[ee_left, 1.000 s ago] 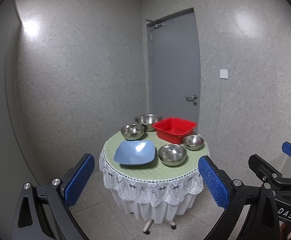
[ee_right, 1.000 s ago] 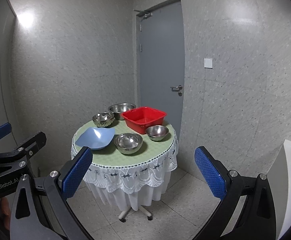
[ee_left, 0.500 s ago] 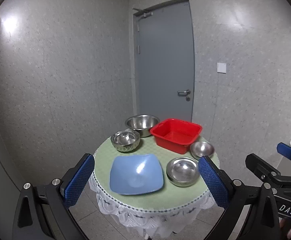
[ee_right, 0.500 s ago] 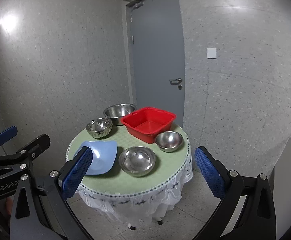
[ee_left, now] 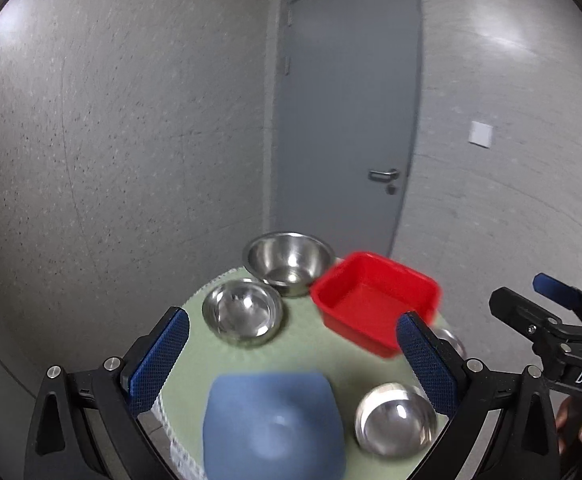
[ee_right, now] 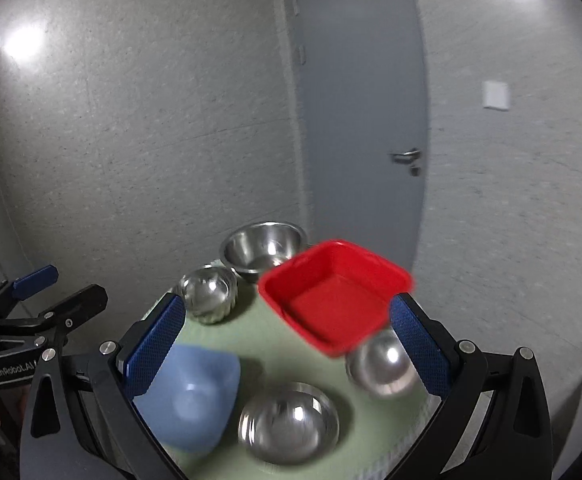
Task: Organize plates and bowls
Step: 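Move both tools down toward the large steel bowl beside the red basin, then close the left gripper on the large steel bowl rim while the right gripper grips its other side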
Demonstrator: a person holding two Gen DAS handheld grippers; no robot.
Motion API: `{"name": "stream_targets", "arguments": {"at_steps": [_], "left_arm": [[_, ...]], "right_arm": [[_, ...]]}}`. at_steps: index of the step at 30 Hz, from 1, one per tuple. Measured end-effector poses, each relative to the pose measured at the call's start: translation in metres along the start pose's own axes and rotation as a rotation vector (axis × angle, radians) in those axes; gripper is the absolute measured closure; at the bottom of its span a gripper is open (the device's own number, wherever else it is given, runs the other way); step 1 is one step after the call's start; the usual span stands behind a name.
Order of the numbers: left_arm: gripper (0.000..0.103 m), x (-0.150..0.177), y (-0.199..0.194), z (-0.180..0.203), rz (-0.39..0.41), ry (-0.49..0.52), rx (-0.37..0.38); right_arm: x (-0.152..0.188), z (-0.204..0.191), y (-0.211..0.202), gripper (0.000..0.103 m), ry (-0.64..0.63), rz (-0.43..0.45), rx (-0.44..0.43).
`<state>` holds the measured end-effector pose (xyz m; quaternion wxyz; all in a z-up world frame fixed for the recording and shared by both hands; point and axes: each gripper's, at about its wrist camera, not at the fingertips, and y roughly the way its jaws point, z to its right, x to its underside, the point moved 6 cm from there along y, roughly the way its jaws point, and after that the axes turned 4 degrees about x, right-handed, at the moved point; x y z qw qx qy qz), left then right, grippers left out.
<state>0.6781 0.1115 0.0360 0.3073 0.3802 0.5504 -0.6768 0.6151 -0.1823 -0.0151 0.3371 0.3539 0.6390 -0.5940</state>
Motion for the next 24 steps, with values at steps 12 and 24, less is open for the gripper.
{"name": "stream_targets", "arguments": {"at_steps": [12,24], "left_arm": [[0.001,-0.120,0.246,-0.052,-0.229,-0.154,-0.104],[0.016,-0.115,0.435,-0.122,-0.502,-0.281,-0.174]], "right_arm": [[-0.087,0.034,0.242,0.000,-0.075,-0.295,-0.154],[-0.043,0.025,0.429,0.005,-0.128,-0.580,-0.148]]}}
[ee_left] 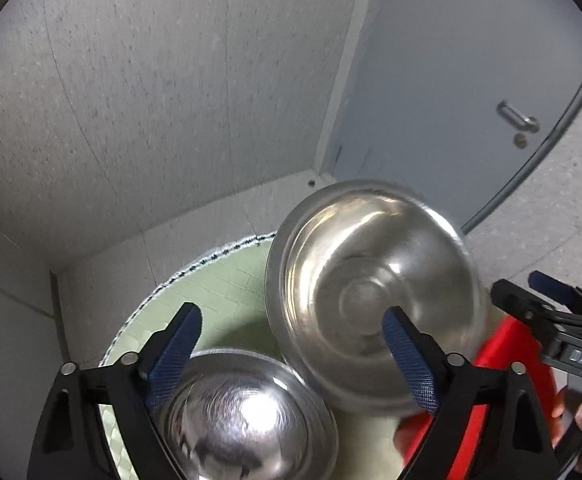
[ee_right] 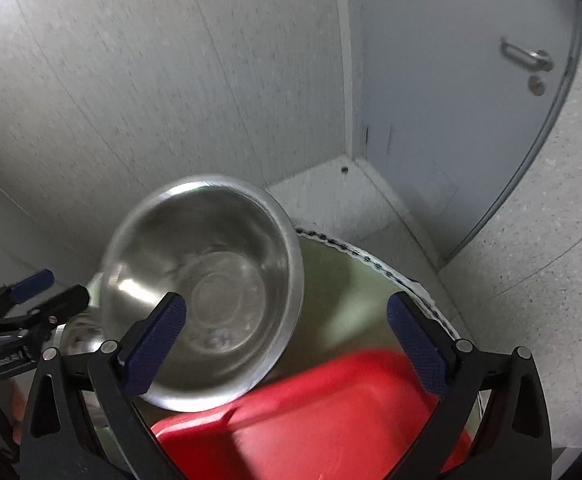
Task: Organize plates and bowls
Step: 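Close the left gripper on the large steel bowl rim while the right gripper grips its other side, then lower the large steel bowl into the red basin with both grippers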
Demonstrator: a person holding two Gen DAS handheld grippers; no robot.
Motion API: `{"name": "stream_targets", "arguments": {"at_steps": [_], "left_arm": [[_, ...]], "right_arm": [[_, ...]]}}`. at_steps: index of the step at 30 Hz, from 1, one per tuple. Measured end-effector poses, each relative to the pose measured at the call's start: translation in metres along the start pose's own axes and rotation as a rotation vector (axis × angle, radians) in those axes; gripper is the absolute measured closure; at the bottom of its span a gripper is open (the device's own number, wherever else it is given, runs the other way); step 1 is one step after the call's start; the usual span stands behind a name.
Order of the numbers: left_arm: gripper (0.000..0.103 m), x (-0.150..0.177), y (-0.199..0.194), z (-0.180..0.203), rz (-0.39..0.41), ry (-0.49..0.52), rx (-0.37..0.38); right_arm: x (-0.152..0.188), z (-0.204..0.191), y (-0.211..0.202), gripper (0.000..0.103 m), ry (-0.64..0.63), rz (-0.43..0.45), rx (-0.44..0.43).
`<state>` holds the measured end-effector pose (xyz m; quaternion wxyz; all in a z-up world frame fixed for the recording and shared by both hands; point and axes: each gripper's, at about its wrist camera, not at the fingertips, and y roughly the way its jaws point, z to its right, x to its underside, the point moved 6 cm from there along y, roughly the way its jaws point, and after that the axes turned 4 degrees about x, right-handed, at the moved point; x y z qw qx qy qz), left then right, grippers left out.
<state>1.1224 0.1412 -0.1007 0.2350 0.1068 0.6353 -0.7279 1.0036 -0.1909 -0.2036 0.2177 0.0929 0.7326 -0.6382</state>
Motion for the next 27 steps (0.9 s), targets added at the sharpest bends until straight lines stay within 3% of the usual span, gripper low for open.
{"name": "stream_targets", "arguments": {"at_steps": [5,6,10,13,16,19,27], "left_arm": [[0.034,-0.027,0.058,0.001,-0.086,0.001,0.013],[0.035,-0.033,0.070,0.002,-0.100,0.004,0.018],[0.059,-0.045,0.106,-0.001,-0.153,0.003,0.039],[0.069,-0.054,0.126,-0.005,-0.157,-0.004,0.039],[0.077,-0.064,0.130,-0.011,-0.137,-0.029,0.079],[0.077,-0.072,0.121,-0.017,-0.092,-0.016,0.093],[0.077,-0.091,0.060,-0.006,0.049,0.041,0.174]], "right_arm": [[-0.009,0.005,0.039,0.021,-0.015,-0.069,0.006],[-0.009,0.005,0.044,0.027,-0.023,-0.078,0.003],[-0.012,0.007,0.067,0.058,-0.010,-0.136,-0.041],[-0.012,0.005,0.072,0.076,0.008,-0.158,-0.104],[-0.013,0.006,0.067,0.076,0.032,-0.130,-0.105],[-0.019,0.003,0.055,0.076,0.048,-0.100,-0.115],[-0.037,0.002,-0.029,0.076,0.092,0.036,-0.136]]}}
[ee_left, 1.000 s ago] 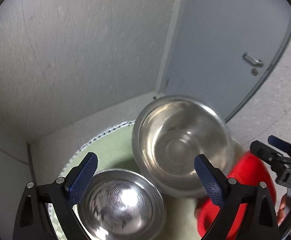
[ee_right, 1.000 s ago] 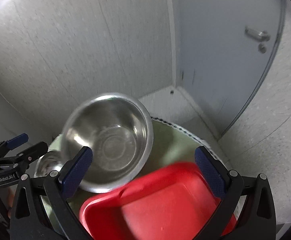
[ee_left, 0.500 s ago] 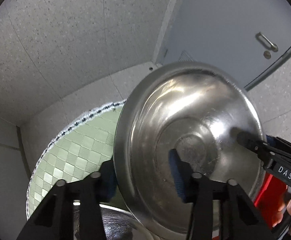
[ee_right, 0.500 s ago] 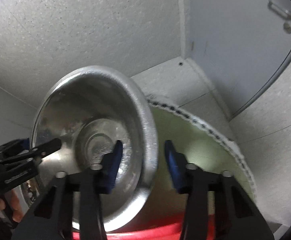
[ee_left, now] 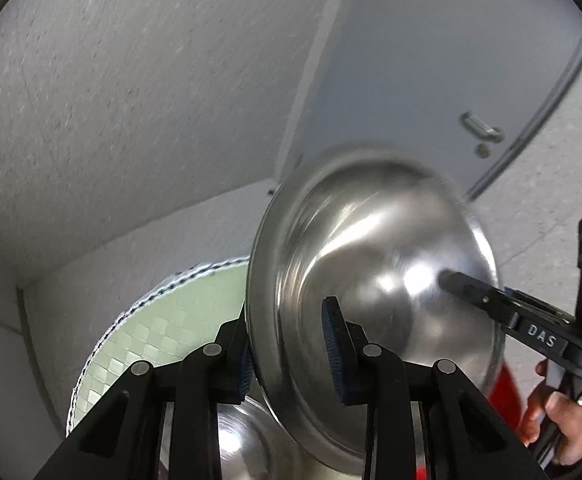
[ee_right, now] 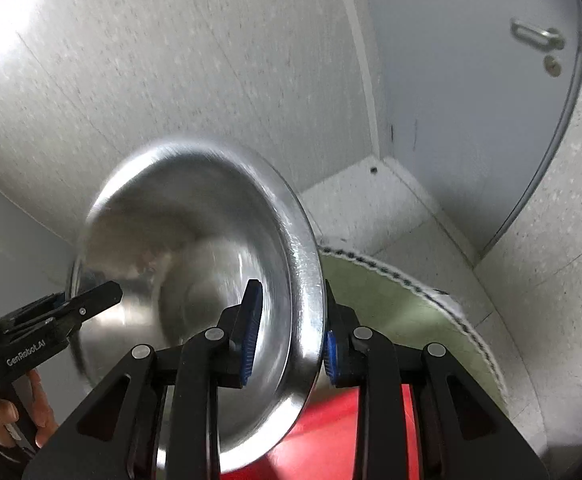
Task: Organize plates and bowls
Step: 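Lower the large steel bowl into the red basin with both grippers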
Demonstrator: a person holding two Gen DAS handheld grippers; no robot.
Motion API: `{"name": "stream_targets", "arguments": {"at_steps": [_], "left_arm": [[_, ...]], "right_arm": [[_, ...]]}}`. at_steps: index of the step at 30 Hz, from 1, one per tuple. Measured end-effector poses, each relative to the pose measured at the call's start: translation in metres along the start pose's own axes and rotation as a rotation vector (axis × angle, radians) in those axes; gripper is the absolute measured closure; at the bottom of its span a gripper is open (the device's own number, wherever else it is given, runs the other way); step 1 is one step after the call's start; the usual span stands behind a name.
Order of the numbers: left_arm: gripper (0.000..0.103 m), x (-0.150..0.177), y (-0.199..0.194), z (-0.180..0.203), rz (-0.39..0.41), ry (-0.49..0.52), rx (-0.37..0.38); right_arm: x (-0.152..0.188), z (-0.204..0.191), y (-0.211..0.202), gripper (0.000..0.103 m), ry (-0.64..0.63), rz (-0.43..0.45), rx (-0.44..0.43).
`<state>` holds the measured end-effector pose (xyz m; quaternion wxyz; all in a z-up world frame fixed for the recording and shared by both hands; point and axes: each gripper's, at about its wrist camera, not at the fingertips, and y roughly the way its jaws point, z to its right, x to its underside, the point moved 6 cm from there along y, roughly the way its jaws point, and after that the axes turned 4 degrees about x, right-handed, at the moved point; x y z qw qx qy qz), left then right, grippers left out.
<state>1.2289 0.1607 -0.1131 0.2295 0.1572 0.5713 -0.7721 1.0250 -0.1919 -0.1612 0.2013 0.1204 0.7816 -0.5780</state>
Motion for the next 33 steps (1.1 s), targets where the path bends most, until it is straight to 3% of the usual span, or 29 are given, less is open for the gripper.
{"name": "stream_targets", "arguments": {"at_steps": [6,10,16,27,33], "left_arm": [[0.076,0.023,-0.010,0.023,0.005,0.078,0.110],[0.076,0.064,-0.002,0.037,-0.043,0.113,0.152],[0.076,0.114,0.007,0.078,-0.107,0.181,0.204],[0.075,0.142,0.036,0.093,-0.231,0.199,0.184],[0.069,0.145,0.044,0.108,-0.234,0.210,0.167]], "right_arm": [[0.019,0.015,-0.060,0.076,0.042,0.052,0.027],[0.058,0.030,-0.085,0.076,0.072,0.066,0.103],[0.109,0.067,-0.095,0.076,0.146,0.021,0.120],[0.167,0.103,-0.080,0.076,0.176,-0.031,0.141],[0.169,0.104,-0.076,0.073,0.161,-0.026,0.160]]}}
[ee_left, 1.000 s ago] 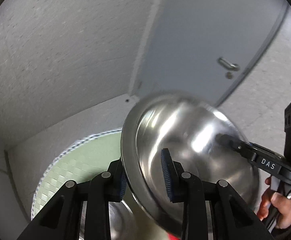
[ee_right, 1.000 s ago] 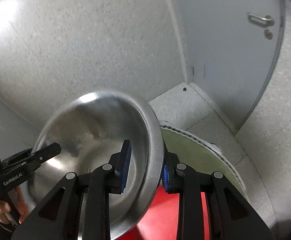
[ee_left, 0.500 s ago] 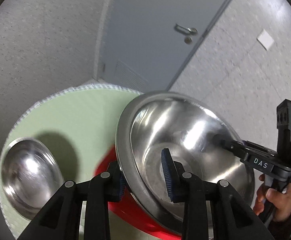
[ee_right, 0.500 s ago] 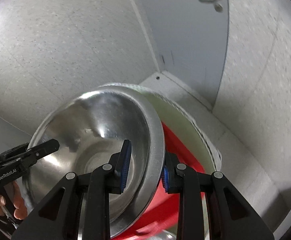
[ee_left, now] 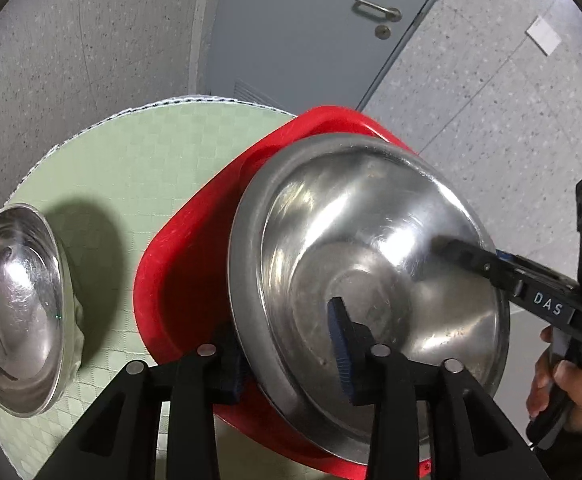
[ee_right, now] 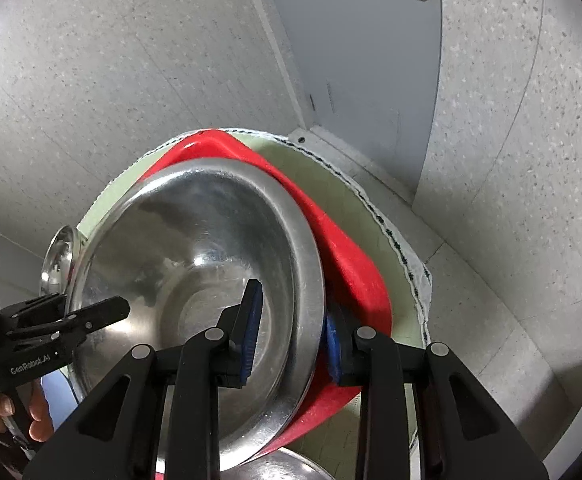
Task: Organize plates and bowls
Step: 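Lower the large steel bowl into the red basin with both grippers, then open both grippers and move them to the light-blue plate, then grasp the light-blue plate edge with the left gripper while the right gripper grips it too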
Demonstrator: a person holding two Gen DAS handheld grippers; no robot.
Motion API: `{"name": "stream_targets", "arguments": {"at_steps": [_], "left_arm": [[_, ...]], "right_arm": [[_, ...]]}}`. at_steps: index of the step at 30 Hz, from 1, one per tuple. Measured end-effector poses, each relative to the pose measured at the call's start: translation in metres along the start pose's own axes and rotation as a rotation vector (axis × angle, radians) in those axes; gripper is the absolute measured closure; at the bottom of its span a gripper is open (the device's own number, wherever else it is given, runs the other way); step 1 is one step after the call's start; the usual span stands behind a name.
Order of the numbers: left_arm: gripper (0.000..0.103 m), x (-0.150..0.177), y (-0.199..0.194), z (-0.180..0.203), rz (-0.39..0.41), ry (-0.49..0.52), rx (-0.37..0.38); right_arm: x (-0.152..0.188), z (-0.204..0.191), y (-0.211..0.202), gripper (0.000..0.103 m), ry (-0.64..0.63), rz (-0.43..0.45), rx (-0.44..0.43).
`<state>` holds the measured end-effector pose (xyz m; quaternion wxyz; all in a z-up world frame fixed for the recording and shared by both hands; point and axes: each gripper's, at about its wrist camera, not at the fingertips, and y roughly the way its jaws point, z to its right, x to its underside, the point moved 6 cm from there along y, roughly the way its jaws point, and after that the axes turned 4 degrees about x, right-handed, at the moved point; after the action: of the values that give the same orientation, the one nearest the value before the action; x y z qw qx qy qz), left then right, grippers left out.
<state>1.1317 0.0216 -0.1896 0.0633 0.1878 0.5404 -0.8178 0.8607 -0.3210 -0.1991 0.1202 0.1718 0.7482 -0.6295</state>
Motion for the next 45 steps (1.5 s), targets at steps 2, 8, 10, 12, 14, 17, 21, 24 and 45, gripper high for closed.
{"name": "stream_targets", "arguments": {"at_steps": [2,8,10,12,14,17,21,24,45], "left_arm": [[0.063,0.000,0.001,0.005,0.008,0.003,0.002],[0.034,0.005,-0.012,0.012,0.034,0.003,0.026],[0.025,0.008,-0.017,0.013,0.040,0.002,0.030],[0.022,0.012,-0.026,0.009,0.052,-0.007,0.036],[0.020,0.015,-0.035,0.006,0.066,-0.015,0.043],[0.017,0.024,-0.058,-0.003,0.099,-0.017,0.031],[0.014,0.048,-0.103,-0.022,0.170,0.005,-0.015],[0.011,0.074,-0.133,-0.037,0.218,0.010,-0.064],[0.010,0.299,-0.202,-0.144,0.170,-0.270,-0.241]], "right_arm": [[0.000,0.000,0.000,0.073,-0.008,-0.006,0.001],[0.000,-0.004,-0.013,0.061,-0.007,0.027,-0.010],[0.001,-0.005,-0.018,0.057,-0.005,0.040,0.003],[0.003,-0.005,-0.025,0.057,0.008,0.061,0.013],[0.006,-0.006,-0.037,0.056,0.018,0.094,0.039],[0.013,-0.020,-0.057,0.055,0.005,0.146,0.067],[0.033,-0.060,-0.079,0.048,-0.034,0.190,0.036],[0.059,-0.100,-0.087,0.045,-0.070,0.195,-0.029],[0.179,-0.252,0.017,0.042,-0.258,-0.066,-0.102]]}}
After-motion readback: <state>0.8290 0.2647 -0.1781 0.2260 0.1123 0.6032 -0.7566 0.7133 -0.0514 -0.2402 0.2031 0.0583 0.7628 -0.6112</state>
